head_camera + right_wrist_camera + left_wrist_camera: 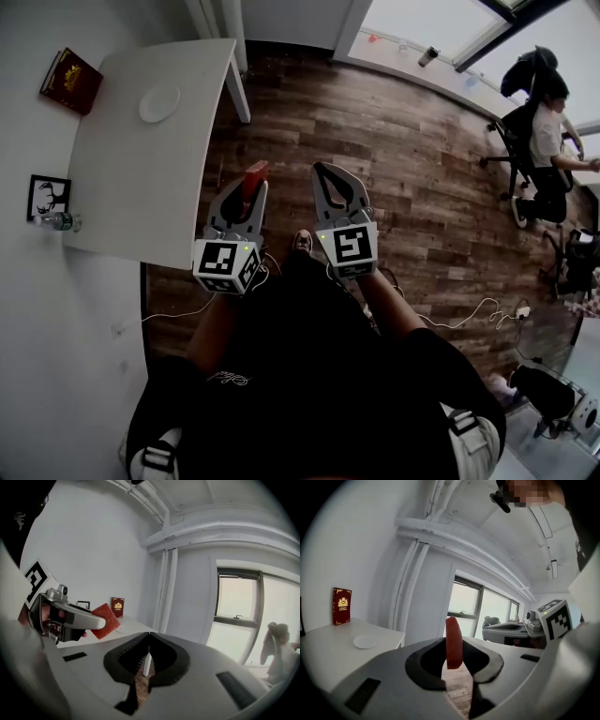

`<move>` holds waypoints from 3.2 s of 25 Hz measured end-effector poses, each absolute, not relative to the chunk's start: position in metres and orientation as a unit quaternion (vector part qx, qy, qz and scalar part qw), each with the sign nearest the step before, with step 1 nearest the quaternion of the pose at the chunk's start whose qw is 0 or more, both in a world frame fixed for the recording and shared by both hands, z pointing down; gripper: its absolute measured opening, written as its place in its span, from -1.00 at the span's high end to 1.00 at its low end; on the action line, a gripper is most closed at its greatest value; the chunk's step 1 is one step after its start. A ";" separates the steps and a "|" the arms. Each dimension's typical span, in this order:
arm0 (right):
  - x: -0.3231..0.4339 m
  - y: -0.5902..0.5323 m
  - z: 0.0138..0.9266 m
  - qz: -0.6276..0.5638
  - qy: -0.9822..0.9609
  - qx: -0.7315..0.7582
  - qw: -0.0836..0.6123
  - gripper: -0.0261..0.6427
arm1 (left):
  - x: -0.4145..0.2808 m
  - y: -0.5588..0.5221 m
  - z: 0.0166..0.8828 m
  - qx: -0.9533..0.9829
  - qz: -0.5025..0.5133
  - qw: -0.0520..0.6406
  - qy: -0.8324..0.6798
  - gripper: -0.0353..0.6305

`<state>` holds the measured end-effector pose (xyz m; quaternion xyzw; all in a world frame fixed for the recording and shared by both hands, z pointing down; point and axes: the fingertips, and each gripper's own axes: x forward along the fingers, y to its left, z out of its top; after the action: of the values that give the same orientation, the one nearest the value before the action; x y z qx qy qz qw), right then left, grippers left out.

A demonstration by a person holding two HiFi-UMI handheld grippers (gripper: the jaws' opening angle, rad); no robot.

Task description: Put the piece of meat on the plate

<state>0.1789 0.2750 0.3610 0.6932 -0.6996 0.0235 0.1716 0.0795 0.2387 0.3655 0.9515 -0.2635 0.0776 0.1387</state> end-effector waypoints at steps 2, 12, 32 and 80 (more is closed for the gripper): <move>0.192 0.271 0.363 0.036 -0.707 0.689 0.154 0.86 | 0.094 0.237 0.368 0.949 0.085 0.138 -0.270 0.62; 0.225 0.247 0.367 0.035 -0.730 0.669 0.136 0.86 | 0.123 0.217 0.366 0.943 0.109 0.118 -0.291 0.62; 0.224 0.152 0.395 0.049 -0.749 0.644 0.149 0.86 | 0.127 0.129 0.399 0.938 0.146 0.134 -0.285 0.62; 0.017 -0.153 0.494 -0.316 -0.892 -0.159 0.282 0.52 | 0.007 -0.135 0.466 0.776 0.390 0.027 -0.496 0.62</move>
<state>0.0174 -0.1532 0.4941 -0.1594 -0.8918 -0.3157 0.2822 0.0070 -0.1352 0.4660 0.7756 -0.4956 0.3900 0.0275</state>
